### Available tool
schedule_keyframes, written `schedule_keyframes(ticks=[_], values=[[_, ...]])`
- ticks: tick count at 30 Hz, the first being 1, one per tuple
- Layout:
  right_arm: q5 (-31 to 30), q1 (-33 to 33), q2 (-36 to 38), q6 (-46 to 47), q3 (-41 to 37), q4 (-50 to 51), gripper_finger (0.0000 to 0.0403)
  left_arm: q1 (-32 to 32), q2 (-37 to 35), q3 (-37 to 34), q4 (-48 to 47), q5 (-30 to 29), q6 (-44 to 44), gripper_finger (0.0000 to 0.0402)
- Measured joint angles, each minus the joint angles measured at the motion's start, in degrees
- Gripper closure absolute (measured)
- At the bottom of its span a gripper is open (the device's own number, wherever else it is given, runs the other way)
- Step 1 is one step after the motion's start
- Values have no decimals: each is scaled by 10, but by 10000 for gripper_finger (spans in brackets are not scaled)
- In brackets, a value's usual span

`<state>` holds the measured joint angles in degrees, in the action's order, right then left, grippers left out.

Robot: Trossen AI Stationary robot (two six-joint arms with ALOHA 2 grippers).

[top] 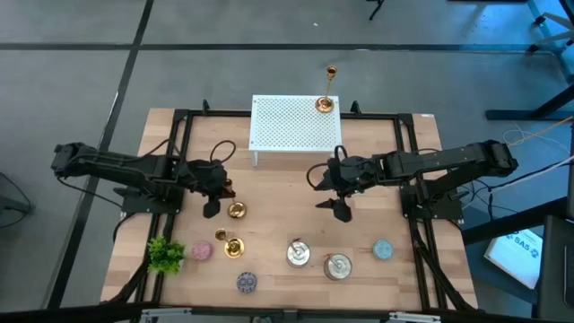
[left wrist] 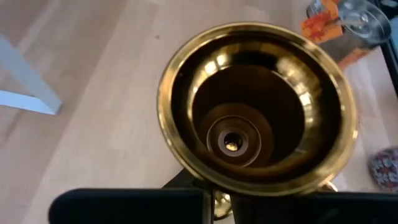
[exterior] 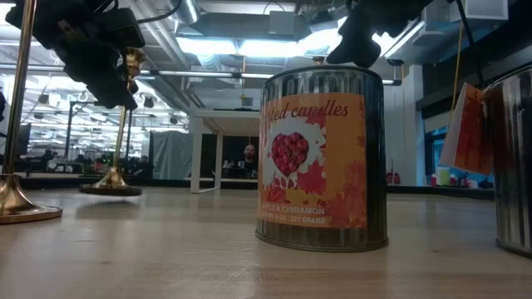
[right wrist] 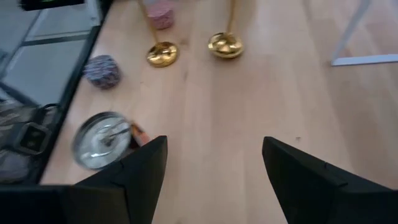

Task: Pick & Place candle stick holders
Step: Put the top gold candle holder on the shelf and align it with the other gold candle holder

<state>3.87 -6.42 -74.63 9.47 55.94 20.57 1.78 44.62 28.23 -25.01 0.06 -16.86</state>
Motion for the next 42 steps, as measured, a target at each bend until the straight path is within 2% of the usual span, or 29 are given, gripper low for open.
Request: schedule_keyframes(ticks=[6,12,19,23,29,36,42], values=[[-47,0,0,-42,0,-39,135,0,-6,28,12,-33,12,389],[-52,0,-7,-94,0,-150,154,0,-6,85,36,-80,51,389],[-54,2,-58,-166,0,-306,183,0,0,104,139,-81,92,389],[-53,14,-91,-165,0,-377,187,0,16,104,167,-81,97,390],[-50,37,-144,-131,48,-367,187,0,51,105,218,-78,97,390],[-38,44,-203,-129,100,-359,187,0,116,157,218,-79,101,390],[-38,45,-221,-128,122,-352,195,0,173,202,194,-77,107,390]])
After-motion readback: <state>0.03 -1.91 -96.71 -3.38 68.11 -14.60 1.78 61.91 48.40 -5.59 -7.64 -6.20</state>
